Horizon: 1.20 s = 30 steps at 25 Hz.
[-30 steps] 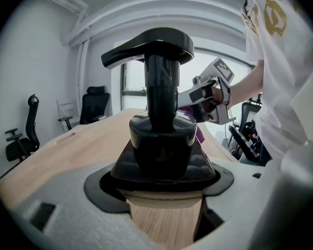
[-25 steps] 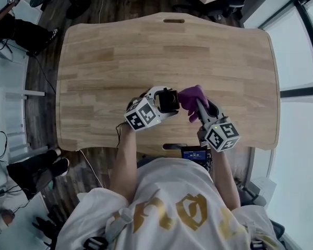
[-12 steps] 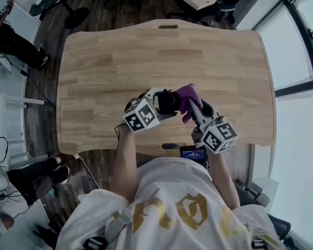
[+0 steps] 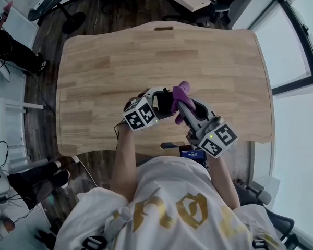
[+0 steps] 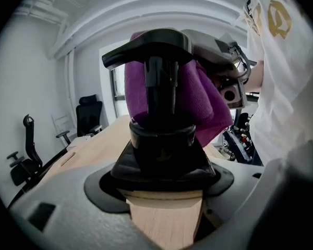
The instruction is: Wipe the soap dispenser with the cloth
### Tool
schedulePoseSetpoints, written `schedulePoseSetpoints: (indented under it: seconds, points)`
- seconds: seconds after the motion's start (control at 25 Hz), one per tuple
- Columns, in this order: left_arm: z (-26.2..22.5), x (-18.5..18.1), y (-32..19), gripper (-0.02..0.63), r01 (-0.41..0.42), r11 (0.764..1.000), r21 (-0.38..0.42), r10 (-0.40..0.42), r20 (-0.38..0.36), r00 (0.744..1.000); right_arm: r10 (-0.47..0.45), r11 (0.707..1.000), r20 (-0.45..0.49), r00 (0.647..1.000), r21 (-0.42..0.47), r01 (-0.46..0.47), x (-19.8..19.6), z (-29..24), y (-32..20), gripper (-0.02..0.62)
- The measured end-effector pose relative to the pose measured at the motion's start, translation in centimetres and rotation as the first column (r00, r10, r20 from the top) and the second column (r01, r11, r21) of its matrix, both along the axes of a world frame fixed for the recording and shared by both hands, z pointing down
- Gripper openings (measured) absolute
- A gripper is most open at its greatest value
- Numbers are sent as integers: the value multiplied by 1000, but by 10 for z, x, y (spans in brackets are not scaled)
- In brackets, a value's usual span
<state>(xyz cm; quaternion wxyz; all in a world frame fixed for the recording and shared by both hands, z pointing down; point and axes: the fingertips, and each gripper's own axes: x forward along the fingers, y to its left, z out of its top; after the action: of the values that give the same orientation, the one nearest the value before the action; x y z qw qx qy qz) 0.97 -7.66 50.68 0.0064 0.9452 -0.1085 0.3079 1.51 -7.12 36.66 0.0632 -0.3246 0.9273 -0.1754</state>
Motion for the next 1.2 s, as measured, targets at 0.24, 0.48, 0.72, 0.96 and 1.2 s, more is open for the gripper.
schedulePoseSetpoints:
  seconds: [0.24,0.48,0.72,0.96,1.2]
  points:
    - [3,2,-1,364,-11,1000,5,10,14,1000,-118,992,40,992,44,116,-14,-19,14,54]
    - [5,14,2,364,-55,998,-3,55,34,998,-186,981,-44,982,46,188,-22,-11,16,54]
    - [12,19,10,363,-85,996,-37,87,38,995,-138,989,-99,985,31,142,-20,-4,4,54]
    - [21,13,11,362,-107,994,-11,108,108,988,-54,997,-180,982,42,63,-12,2,-10,54]
    - [22,15,16,362,-136,991,1,135,119,984,-42,997,-211,977,47,53,-13,6,-20,54]
